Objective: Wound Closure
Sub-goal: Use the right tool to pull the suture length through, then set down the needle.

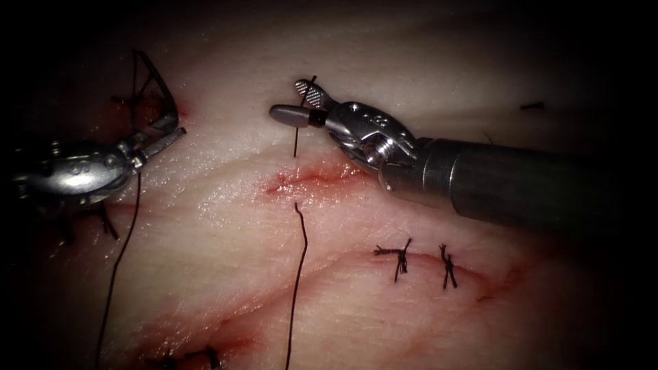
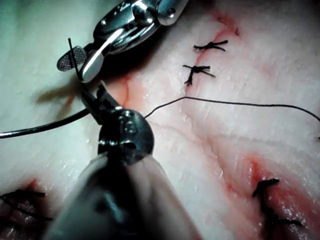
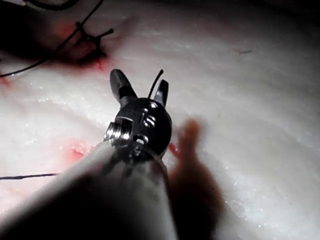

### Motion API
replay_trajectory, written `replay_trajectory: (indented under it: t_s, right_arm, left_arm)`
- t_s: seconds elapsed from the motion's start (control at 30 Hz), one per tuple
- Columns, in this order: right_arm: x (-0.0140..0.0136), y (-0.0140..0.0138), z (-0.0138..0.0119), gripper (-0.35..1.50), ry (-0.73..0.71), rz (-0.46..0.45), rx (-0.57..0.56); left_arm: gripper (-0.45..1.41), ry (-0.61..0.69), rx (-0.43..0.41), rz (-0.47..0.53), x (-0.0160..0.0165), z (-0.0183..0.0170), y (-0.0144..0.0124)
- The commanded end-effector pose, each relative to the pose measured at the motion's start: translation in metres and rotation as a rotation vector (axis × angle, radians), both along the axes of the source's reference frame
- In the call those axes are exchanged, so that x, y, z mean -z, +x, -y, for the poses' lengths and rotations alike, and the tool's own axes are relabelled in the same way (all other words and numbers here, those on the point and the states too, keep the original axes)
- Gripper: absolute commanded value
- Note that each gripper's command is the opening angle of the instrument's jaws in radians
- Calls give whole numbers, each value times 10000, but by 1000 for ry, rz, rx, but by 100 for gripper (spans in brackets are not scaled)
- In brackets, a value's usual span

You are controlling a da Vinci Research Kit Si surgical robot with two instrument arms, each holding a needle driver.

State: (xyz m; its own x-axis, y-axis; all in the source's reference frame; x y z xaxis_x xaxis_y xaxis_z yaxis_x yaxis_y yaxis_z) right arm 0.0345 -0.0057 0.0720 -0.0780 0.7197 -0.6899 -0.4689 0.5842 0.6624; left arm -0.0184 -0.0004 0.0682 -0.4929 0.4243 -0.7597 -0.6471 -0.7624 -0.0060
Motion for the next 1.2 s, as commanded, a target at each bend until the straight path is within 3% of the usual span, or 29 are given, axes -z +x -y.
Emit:
replay_trajectory:
  t_s: [0.03, 0.3, 0.33, 0.37, 0.4, 0.53, 0.6, 0.83, 1.07, 1.17, 1.2]
  right_arm:
    - [4, 2, -9, 147, 1, -1, -12]
    - [28, -27, -5, 140, 22, -32, 0]
    - [30, -30, -4, 140, 17, -31, -3]
    - [32, -32, -3, 140, 19, -31, -3]
    - [35, -36, -1, 142, 19, -34, -9]
    - [38, -39, 3, 142, 14, -34, -5]
    - [40, -42, 6, 142, 9, -34, 0]
    - [42, -49, 11, 142, 3, -37, 10]
    - [45, -50, 15, 138, -7, -35, 15]
    - [45, -50, 16, 137, -12, -33, 17]
    - [45, -50, 17, 133, -13, -33, 17]
  left_arm:
    - [-8, -11, 3, -20, -9, -9, -8]
    - [-17, -43, -50, -190, -50, -58, -9]
    - [2, -43, -55, -210, -57, -62, -10]
    - [37, -39, -58, -228, -63, -64, -10]
    - [108, -19, -55, -271, -80, -66, -12]
    - [128, -16, -51, -280, -96, -61, -12]
    - [138, -8, -79, -239, -99, -57, -11]
    - [138, 80, -108, -138, -66, -61, -1]
    - [116, 177, -151, -93, -36, -42, 43]
    - [108, 254, -210, -125, -34, -17, 75]
    - [97, 246, -305, -152, -33, -11, 85]
